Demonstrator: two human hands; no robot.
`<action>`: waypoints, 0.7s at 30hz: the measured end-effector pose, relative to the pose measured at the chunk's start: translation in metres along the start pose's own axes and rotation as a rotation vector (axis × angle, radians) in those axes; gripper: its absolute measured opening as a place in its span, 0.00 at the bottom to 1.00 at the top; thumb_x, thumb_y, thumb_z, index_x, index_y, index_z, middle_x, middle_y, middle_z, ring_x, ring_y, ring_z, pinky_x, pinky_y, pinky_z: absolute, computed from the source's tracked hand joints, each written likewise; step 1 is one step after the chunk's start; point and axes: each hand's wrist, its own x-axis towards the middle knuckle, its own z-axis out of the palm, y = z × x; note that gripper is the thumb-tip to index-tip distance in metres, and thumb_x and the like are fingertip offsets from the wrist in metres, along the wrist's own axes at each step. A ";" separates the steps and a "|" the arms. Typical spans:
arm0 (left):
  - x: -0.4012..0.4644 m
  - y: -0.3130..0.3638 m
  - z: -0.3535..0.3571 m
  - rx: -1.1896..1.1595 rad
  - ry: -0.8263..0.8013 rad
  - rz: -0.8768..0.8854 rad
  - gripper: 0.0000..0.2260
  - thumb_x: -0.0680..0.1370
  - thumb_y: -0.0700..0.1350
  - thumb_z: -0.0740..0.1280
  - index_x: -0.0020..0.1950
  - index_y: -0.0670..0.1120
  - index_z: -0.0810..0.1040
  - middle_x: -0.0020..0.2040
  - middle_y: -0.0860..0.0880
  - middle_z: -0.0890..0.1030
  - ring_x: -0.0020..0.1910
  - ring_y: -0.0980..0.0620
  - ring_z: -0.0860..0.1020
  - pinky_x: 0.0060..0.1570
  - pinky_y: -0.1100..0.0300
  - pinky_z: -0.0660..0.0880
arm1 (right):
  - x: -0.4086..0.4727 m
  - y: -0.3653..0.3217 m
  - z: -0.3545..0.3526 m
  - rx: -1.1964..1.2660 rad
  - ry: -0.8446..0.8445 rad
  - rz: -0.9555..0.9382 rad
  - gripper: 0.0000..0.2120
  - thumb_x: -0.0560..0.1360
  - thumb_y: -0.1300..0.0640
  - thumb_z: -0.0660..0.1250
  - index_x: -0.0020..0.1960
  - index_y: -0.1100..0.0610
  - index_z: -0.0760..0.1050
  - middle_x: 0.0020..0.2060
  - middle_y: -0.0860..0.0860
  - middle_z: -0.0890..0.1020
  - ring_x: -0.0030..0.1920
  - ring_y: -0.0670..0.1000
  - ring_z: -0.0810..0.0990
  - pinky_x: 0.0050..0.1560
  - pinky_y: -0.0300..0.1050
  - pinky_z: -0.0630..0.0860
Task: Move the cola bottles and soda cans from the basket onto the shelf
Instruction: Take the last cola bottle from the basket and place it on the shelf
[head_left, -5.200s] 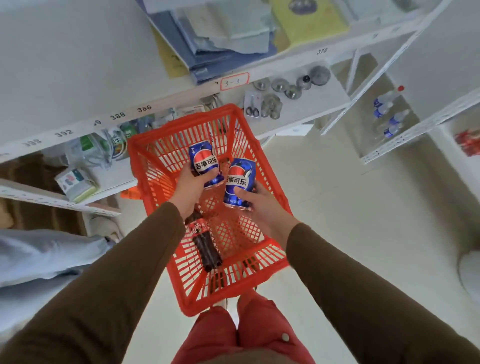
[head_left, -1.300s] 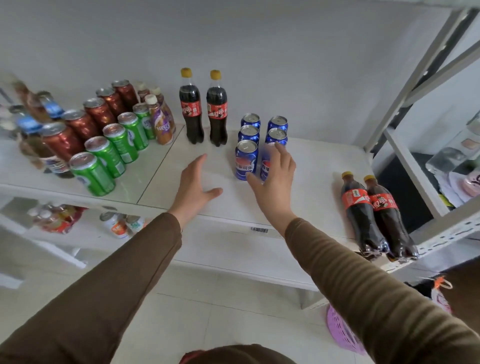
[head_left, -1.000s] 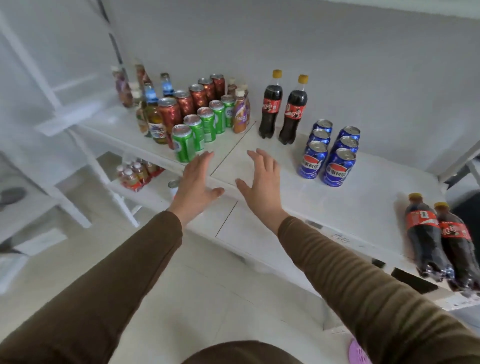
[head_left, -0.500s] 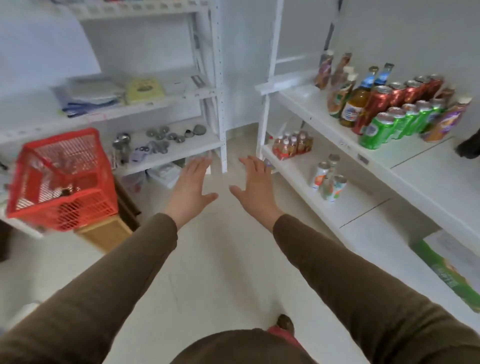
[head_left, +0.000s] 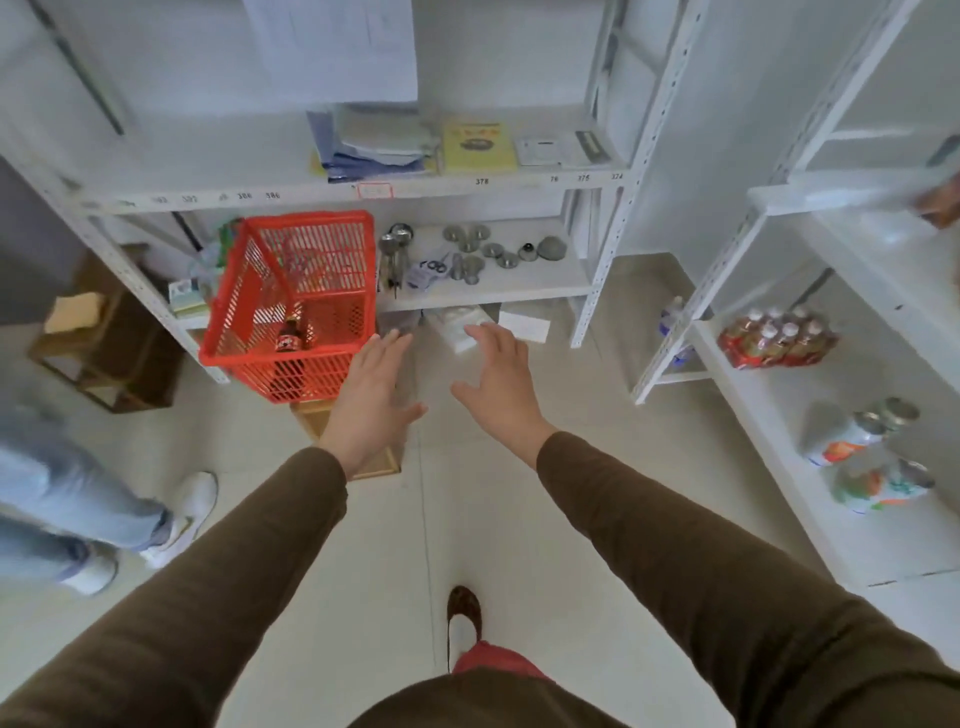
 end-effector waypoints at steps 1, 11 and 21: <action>0.011 -0.013 -0.005 0.008 -0.007 -0.016 0.42 0.72 0.47 0.78 0.81 0.47 0.60 0.81 0.46 0.59 0.81 0.43 0.53 0.79 0.50 0.50 | 0.018 -0.005 0.010 0.010 -0.019 -0.007 0.34 0.73 0.54 0.73 0.75 0.57 0.65 0.73 0.57 0.66 0.72 0.58 0.61 0.74 0.52 0.61; 0.088 -0.140 -0.068 -0.020 0.050 -0.331 0.39 0.75 0.48 0.76 0.81 0.46 0.60 0.80 0.45 0.62 0.79 0.43 0.57 0.78 0.46 0.55 | 0.170 -0.068 0.112 0.244 -0.228 0.043 0.30 0.74 0.52 0.72 0.74 0.53 0.66 0.69 0.53 0.70 0.70 0.55 0.68 0.72 0.53 0.67; 0.167 -0.254 -0.081 -0.091 -0.030 -0.465 0.36 0.77 0.49 0.73 0.80 0.47 0.59 0.81 0.45 0.61 0.79 0.43 0.59 0.77 0.47 0.56 | 0.272 -0.100 0.225 0.430 -0.382 0.273 0.31 0.77 0.51 0.70 0.76 0.53 0.63 0.73 0.51 0.71 0.72 0.52 0.71 0.71 0.54 0.69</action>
